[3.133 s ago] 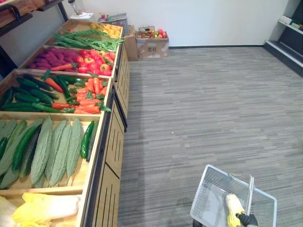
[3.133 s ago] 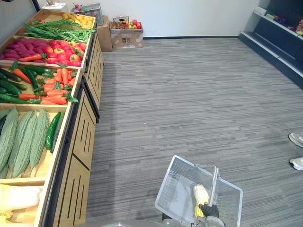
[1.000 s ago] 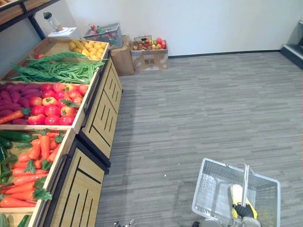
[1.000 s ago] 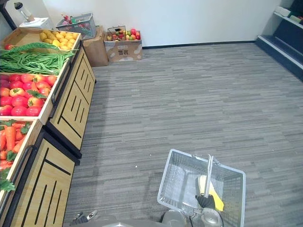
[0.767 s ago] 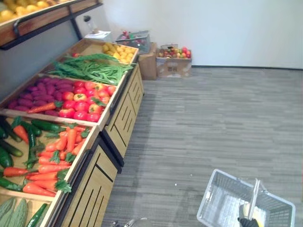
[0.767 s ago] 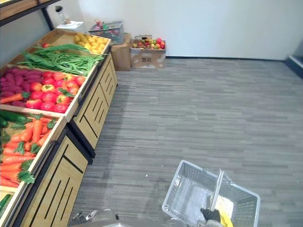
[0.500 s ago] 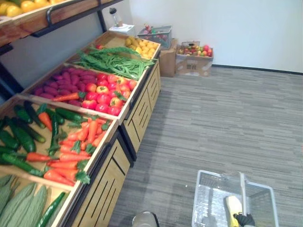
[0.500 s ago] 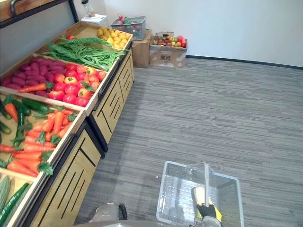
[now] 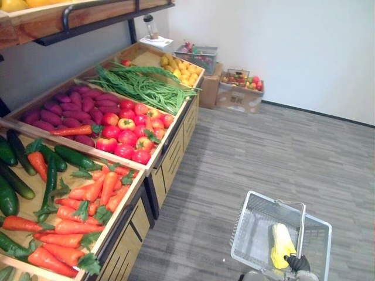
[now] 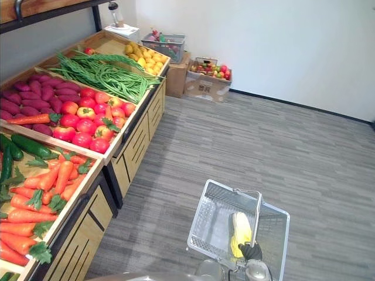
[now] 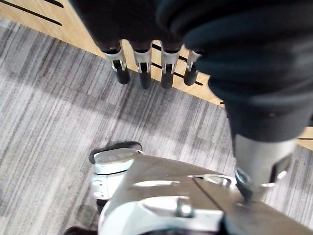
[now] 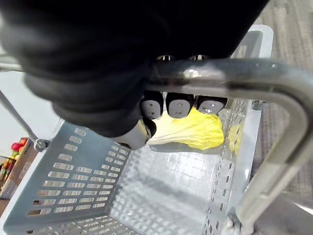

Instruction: Pick vegetable in the basket

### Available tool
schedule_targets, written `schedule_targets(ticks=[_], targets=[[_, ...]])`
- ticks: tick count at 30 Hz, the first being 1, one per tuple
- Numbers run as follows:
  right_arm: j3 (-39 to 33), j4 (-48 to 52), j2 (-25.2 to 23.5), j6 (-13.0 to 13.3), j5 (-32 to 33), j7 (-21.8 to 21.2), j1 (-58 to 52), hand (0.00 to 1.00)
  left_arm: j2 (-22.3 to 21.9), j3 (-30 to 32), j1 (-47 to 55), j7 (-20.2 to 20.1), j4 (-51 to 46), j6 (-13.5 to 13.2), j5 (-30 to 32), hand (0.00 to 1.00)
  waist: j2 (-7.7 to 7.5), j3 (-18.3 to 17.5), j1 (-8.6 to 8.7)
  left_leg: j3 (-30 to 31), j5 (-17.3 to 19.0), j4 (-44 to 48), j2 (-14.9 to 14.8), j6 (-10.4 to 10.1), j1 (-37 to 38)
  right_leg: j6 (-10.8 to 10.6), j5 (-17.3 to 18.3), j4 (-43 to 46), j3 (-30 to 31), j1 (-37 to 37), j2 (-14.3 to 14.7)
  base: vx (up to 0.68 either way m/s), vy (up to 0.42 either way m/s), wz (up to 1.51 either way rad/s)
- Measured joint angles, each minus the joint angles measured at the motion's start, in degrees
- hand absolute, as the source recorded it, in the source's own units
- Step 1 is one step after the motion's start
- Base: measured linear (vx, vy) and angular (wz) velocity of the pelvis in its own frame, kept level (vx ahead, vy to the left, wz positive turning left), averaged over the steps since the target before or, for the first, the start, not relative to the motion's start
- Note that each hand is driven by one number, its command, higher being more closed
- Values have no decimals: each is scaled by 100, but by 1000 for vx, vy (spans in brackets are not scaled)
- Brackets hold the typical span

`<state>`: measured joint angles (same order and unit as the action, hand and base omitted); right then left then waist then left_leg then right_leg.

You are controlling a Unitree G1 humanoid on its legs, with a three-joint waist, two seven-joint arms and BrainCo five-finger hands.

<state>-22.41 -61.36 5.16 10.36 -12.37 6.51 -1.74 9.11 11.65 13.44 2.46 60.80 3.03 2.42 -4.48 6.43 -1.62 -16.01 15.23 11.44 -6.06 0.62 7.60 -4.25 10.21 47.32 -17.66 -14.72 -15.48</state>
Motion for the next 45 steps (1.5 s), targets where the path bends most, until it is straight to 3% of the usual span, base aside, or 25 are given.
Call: schedule_targets(ticks=[1,2,3,4,5,6,7,8,9,15,17,18,20,22,23,24,26,29,32,38,45], targets=[[-1,-1,-2,0,1,36,29,100,-20,4,-41,-4,-28,-3,1,0,59,36,3,113,-7,-38,-95,-23,73,-1,-3,-545,-46,-35,194,340,-233,76],[-6,-9,-4,-2,2,59,29,100,-34,47,-73,-25,-48,-35,0,0,69,68,19,302,-10,-30,-203,-65,145,-58,-121,-1760,112,-15,481,350,-255,79],[-5,-12,-12,-3,2,53,16,100,-40,114,-72,-29,-48,-51,0,0,27,79,16,355,10,-17,-216,-115,182,-40,-303,-2324,282,49,575,434,-356,88],[-36,-9,-85,-8,3,57,-46,100,-27,254,-73,-33,-55,-53,0,0,-83,93,22,471,95,84,-198,-284,197,-41,-1034,-3294,550,262,619,294,-287,92],[-120,34,-157,-10,2,52,-122,100,-108,506,-202,-25,31,-51,6,0,-101,203,12,588,479,314,-347,-640,248,-58,-1570,-3599,560,524,741,391,-359,81],[-251,53,-143,-76,8,70,-70,100,-346,647,-197,-66,9,-64,1,0,252,191,-46,577,627,494,-747,-666,220,-36,-1621,-3475,577,548,1029,289,-259,60],[-303,126,-109,-91,4,69,-74,100,-460,687,-200,-53,-4,-64,0,0,365,198,-31,616,657,507,-912,-718,238,-113,-1560,-3363,632,553,1115,281,-194,42],[-307,306,-112,-129,2,48,-79,100,-613,798,-245,-47,-48,-76,1,0,486,232,-21,756,690,451,-1049,-868,270,-123,-1265,-2964,801,479,1182,143,-107,62],[-307,388,-135,-170,6,44,-91,100,-606,858,-282,-60,-55,-110,4,0,491,247,-18,925,700,455,-1043,-892,271,-124,-1040,-2758,855,477,1142,107,-94,68],[-279,437,-246,-275,179,-3,-397,100,-630,1024,-293,13,-234,-130,11,0,329,160,-77,1808,644,207,-1118,-1131,171,-156,183,-1975,921,493,1038,66,-150,78],[-125,456,-228,-308,166,-103,-373,100,-666,1136,-205,118,-246,-121,-5,0,291,77,-111,1815,220,-13,-1095,-1085,140,-58,504,-1758,722,410,961,113,-238,48],[-105,447,-231,-346,163,-157,-361,100,-661,1141,-194,126,-256,-121,-6,0,239,39,-113,1815,61,-21,-1068,-1032,87,-35,520,-1775,670,424,925,110,-219,57],[2,390,-166,-397,119,-244,-356,100,-691,1105,-173,217,-238,-122,-18,0,308,-71,-60,1787,-532,-42,-1054,-842,-192,15,508,-2110,255,657,835,146,-252,88],[31,265,-120,-394,116,-293,-321,100,-693,1030,-172,295,-193,-126,-93,0,343,-78,-4,1637,-932,-121,-1064,-797,-368,81,468,-2326,-94,877,778,119,-209,117],[37,95,-66,-395,116,-329,-299,100,-657,873,-175,390,-162,-131,-191,0,320,-66,32,1364,-1425,-384,-1056,-778,-468,203,382,-2591,-502,1095,703,97,-176,142],[35,51,-43,-395,119,-331,-302,100,-642,824,-181,414,-161,-139,-209,0,320,-60,53,1228,-1567,-453,-1054,-771,-506,238,359,-2687,-686,1181,669,86,-176,177],[28,-61,57,-409,171,-320,-310,100,-614,769,-200,456,-141,-169,-200,0,356,-2,142,324,-1602,-62,-978,-733,-860,240,358,-2821,-1468,1598,456,19,-84,169],[51,-70,88,-378,360,-290,-432,100,-609,644,-180,460,-137,-285,-133,0,399,27,150,-359,-1699,-292,-727,-625,-792,221,368,-2837,-1602,1916,384,-34,23,142],[242,-49,108,-291,359,-270,-357,100,-595,603,-117,522,-107,-306,-208,0,398,83,123,-143,-1761,-1152,-503,-746,-645,-33,378,-3139,-1288,1880,512,-58,123,60],[322,-20,54,-210,337,-290,-324,100,-525,388,9,846,91,-290,-541,0,381,120,123,-413,-1962,-1722,-276,-691,-304,-143,105,-3478,-816,1845,534,-31,107,-25],[500,-32,-46,-152,336,-316,-280,100,-396,335,-318,836,85,-362,-896,0,280,197,123,-553,-1968,-1734,-216,-680,-244,-133,-52,-3610,-444,1820,576,52,37,-16]])
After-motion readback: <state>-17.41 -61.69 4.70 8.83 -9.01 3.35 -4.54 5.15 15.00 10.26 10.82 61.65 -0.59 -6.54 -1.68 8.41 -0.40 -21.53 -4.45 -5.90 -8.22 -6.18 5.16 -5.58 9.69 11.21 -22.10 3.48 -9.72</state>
